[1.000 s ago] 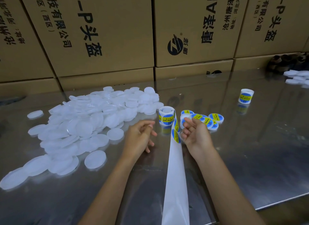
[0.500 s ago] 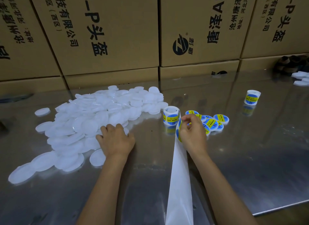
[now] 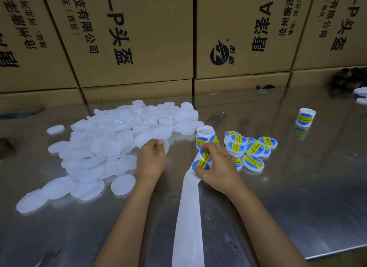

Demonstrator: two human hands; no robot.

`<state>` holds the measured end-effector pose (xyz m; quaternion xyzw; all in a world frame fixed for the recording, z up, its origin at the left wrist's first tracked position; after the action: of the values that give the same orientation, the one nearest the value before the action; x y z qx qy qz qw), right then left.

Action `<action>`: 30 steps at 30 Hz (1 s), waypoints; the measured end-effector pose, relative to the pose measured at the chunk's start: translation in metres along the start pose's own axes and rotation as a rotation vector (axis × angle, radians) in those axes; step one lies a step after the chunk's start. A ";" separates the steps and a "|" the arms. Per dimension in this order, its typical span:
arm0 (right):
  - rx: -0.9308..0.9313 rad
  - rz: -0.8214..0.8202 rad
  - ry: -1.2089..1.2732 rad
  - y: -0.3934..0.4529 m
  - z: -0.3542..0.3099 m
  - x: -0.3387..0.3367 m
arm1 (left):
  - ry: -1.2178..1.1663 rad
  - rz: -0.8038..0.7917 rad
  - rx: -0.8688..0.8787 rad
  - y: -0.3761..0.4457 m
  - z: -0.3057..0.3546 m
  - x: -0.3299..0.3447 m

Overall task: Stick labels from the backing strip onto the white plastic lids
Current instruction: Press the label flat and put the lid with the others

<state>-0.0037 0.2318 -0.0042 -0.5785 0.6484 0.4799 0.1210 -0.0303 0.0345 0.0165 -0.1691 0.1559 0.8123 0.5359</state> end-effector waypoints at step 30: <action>-0.024 -0.241 0.156 -0.003 -0.011 -0.001 | -0.564 -0.532 -0.295 -0.020 0.000 0.042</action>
<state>0.0029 0.2245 0.0004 -0.6891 0.5760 0.4232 0.1200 -0.0271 0.0761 -0.0037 -0.0495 -0.1643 0.6737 0.7188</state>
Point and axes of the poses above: each hand's wrist, its own y-axis towards the middle knuckle, its own x-axis out of the palm, z = x × y, the point moved 5 cm from there along y, towards the middle knuckle, and after that the axes turned 12 degrees about -x, right-handed, at the moved point
